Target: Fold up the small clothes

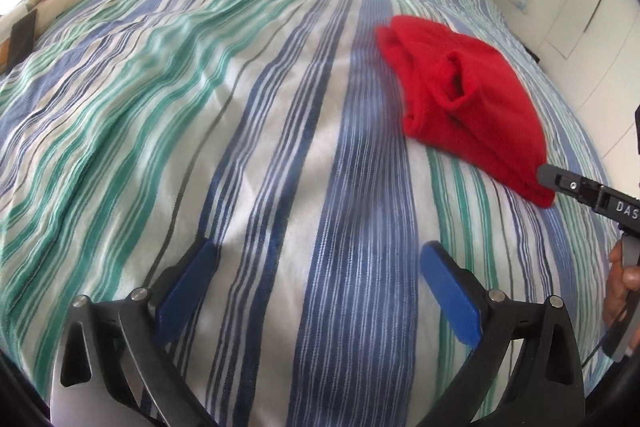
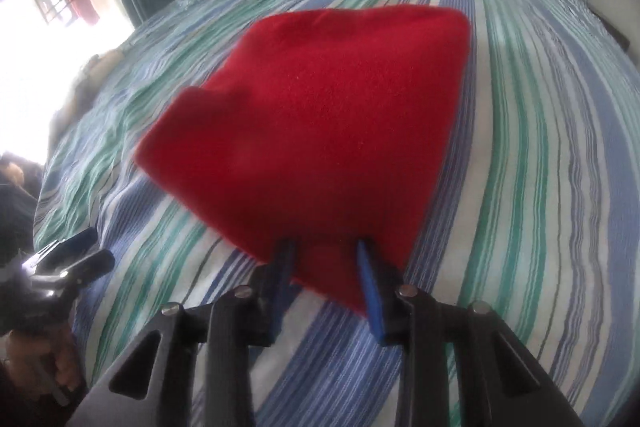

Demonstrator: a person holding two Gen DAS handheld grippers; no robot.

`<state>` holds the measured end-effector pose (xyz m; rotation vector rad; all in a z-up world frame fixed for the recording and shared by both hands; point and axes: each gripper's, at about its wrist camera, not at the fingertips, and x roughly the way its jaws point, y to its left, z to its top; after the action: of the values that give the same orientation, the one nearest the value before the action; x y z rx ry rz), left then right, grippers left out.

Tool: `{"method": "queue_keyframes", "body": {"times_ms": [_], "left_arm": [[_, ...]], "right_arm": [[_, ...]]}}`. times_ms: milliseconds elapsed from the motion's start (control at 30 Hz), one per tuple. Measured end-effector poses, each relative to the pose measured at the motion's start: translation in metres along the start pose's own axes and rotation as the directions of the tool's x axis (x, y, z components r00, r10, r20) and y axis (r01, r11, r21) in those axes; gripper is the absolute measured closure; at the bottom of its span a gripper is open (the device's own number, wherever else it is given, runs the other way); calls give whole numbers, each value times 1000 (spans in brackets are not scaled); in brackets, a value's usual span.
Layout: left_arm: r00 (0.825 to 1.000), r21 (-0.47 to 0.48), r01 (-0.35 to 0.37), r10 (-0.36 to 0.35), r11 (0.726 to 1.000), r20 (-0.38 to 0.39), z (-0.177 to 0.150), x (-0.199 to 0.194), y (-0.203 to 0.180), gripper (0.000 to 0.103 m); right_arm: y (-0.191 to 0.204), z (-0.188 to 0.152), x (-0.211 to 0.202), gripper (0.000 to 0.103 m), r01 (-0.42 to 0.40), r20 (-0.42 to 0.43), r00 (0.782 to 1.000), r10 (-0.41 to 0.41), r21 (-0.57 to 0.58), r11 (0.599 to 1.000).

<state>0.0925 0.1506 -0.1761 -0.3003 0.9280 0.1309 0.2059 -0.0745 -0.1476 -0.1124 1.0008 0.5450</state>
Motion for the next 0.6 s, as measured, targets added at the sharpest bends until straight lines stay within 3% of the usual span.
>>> {"method": "queue_keyframes", "body": {"times_ms": [33,67,100,200,400,600], "left_arm": [[1000,11,-10,10,1000,4,-1,0,-2,1],[1000,18,-17,17,1000,5,-1,0,-3,1],[1000,21,-21,21,1000,4,-1,0,-4,1],[1000,25,-27,27,999,4,-2,1,-4,1],[999,39,-38,38,998,6,-4,2,-6,1],[999,58,-52,52,997,1,-5,3,-9,1]], "right_arm": [[2,-2,-10,57,-6,26,1000,6,13,1000],[4,-7,-20,39,-15,49,999,14,23,1000],[5,-13,-32,31,-19,81,997,17,27,999],[8,-43,-60,30,20,132,991,-21,8,1000],[-10,-102,-78,30,87,98,991,-95,80,993],[-27,-125,-76,30,106,69,991,-118,148,983]]}}
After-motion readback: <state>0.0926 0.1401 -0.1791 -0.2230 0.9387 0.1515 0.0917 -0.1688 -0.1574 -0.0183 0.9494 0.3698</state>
